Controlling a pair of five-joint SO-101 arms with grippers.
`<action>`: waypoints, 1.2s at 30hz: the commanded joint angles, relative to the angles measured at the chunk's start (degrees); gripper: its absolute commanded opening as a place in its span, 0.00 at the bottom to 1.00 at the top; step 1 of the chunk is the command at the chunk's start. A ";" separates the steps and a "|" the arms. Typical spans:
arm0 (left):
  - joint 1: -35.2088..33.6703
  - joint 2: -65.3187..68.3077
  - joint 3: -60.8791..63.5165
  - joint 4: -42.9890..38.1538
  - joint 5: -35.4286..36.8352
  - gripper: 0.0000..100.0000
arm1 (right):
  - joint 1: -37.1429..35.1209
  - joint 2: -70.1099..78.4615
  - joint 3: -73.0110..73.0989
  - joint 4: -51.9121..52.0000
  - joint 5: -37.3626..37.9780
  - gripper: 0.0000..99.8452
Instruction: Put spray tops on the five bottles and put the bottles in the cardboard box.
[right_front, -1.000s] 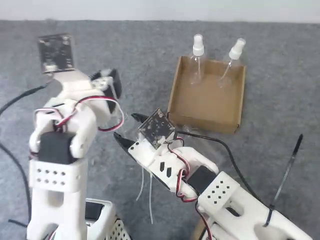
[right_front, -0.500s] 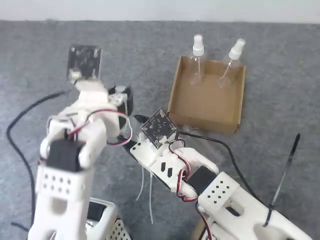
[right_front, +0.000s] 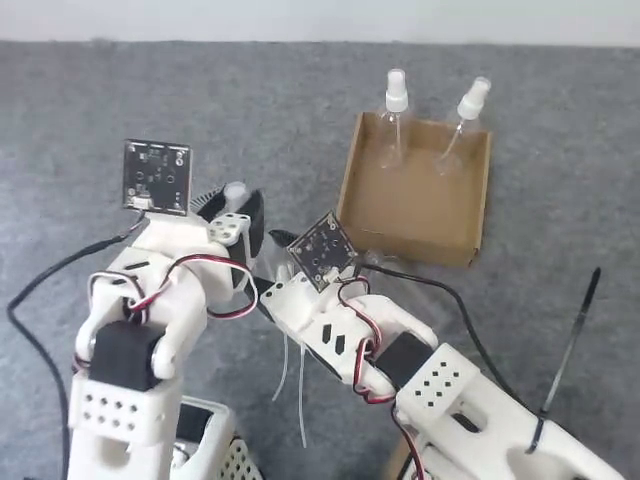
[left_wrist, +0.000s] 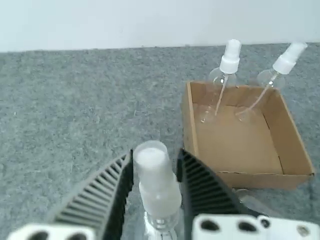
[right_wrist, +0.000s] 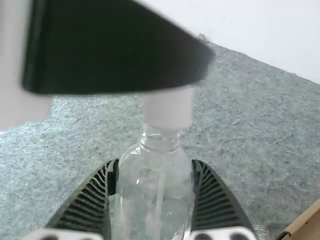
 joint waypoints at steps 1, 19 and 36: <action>1.67 -0.26 -4.00 -1.14 -2.46 0.18 | 0.84 -2.68 -0.79 -1.19 -0.70 0.01; -5.19 10.64 -17.36 1.32 -3.87 0.18 | 0.84 -2.68 0.35 -1.27 -0.62 0.01; -10.37 10.37 -11.38 0.70 -6.33 0.18 | 0.84 -2.68 0.44 -1.27 -0.62 0.01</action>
